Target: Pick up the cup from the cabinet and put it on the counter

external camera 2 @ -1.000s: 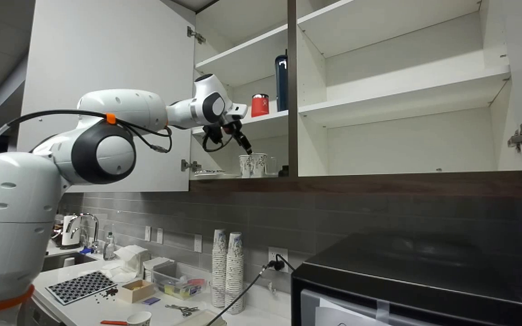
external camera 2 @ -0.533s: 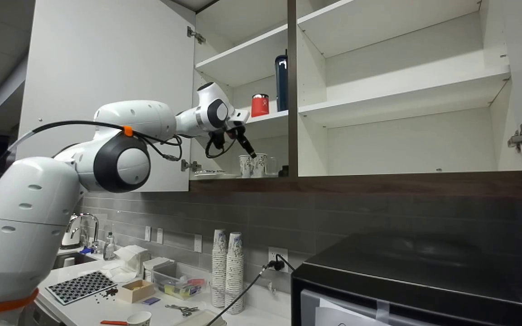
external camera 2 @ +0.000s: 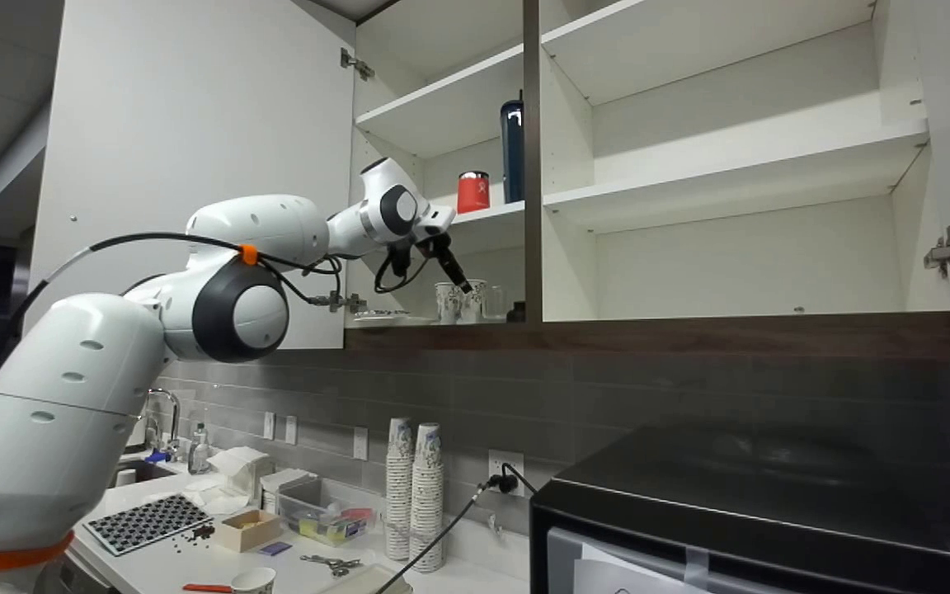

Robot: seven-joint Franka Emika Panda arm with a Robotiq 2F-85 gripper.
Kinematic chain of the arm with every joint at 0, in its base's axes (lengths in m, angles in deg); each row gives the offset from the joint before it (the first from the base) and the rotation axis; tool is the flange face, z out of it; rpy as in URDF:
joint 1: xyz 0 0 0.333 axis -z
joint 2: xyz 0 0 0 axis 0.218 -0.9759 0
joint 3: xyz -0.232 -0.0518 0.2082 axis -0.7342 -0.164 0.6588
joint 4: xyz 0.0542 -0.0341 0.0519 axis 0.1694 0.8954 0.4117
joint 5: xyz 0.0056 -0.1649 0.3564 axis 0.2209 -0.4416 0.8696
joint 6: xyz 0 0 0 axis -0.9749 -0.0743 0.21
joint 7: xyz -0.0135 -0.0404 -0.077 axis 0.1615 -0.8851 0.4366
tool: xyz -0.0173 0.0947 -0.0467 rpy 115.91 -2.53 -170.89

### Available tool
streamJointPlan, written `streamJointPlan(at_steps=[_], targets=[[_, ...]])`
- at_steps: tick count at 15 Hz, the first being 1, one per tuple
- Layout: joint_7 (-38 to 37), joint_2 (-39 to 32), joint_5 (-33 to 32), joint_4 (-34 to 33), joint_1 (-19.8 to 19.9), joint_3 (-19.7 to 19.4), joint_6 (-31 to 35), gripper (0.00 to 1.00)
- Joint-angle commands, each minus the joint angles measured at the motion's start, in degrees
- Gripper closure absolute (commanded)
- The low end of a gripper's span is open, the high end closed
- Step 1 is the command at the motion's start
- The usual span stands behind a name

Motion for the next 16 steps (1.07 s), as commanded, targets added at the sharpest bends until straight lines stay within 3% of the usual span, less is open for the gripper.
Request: streamJointPlan(at_steps=[1,9,11,16], targets=[[-2.4,-2.8,-1.0,-5.2,-1.0,-0.5,-5.0,0.34],[-3.0,-5.0,-0.6,-9.5,-1.1,-0.4,-10.2,0.96],[-3.4,-5.1,-0.5,-10.2,-0.9,-0.4,-10.7,1.0],[-3.2,-4.5,-0.2,-10.9,-0.6,-0.6,-11.3,0.99]])
